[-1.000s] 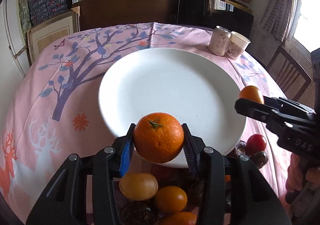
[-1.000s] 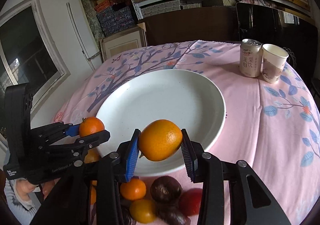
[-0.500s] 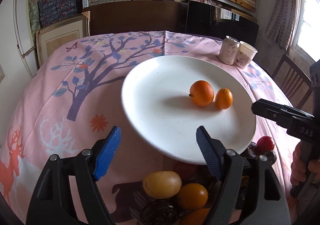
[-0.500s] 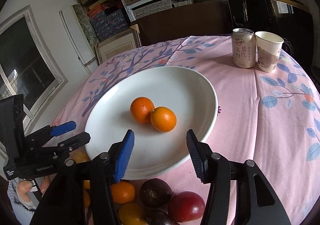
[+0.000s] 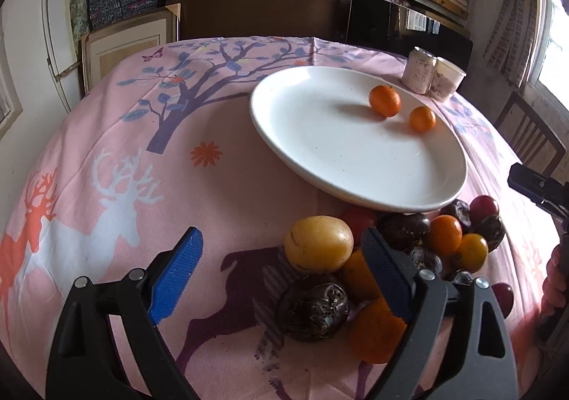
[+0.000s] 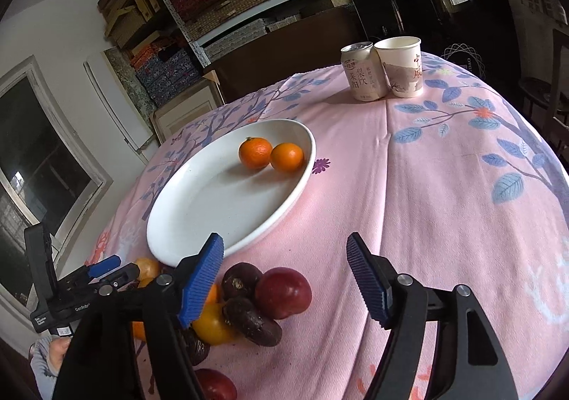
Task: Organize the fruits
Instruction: 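Grasp the yellow plum with the left tool while the right tool grasps a red plum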
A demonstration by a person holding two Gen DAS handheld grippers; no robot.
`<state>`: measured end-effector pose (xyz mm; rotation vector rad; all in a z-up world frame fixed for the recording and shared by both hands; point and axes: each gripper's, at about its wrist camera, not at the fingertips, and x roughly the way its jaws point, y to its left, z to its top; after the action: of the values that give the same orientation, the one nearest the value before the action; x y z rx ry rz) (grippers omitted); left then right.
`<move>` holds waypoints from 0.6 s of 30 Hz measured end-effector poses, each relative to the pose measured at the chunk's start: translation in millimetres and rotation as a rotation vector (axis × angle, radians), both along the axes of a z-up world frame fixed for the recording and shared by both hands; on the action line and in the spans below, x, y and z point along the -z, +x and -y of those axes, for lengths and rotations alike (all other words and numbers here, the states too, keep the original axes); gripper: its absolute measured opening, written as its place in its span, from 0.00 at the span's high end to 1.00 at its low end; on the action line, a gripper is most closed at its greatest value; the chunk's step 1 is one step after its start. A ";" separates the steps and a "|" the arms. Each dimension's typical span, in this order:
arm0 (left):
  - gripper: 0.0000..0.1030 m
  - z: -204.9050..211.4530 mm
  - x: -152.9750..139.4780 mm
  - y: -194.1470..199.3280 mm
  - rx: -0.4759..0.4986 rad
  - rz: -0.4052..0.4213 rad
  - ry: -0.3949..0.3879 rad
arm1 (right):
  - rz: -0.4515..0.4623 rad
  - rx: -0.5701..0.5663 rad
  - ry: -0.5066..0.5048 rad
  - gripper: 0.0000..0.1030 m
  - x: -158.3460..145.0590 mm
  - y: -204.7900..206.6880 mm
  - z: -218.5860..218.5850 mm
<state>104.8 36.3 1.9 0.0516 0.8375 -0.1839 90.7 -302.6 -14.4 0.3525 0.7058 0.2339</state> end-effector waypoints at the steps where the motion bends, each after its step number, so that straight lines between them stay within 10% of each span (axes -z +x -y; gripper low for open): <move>1: 0.12 2.6 1.2 -0.2 -0.001 0.007 0.017 | -0.004 -0.003 -0.004 0.29 1.3 -0.6 -1.4; 12: 0.05 -45.8 -6.3 9.3 -0.210 0.041 0.016 | -0.054 0.036 -0.027 0.28 10.2 1.8 2.8; 18: 0.05 -33.1 -3.0 8.1 -0.079 0.001 -0.081 | -0.085 -0.013 -0.056 0.28 15.4 3.9 -8.3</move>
<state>112.9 69.4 4.8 -0.0579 0.8288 -0.1431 94.7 -294.4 -29.8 0.3053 0.7970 0.2121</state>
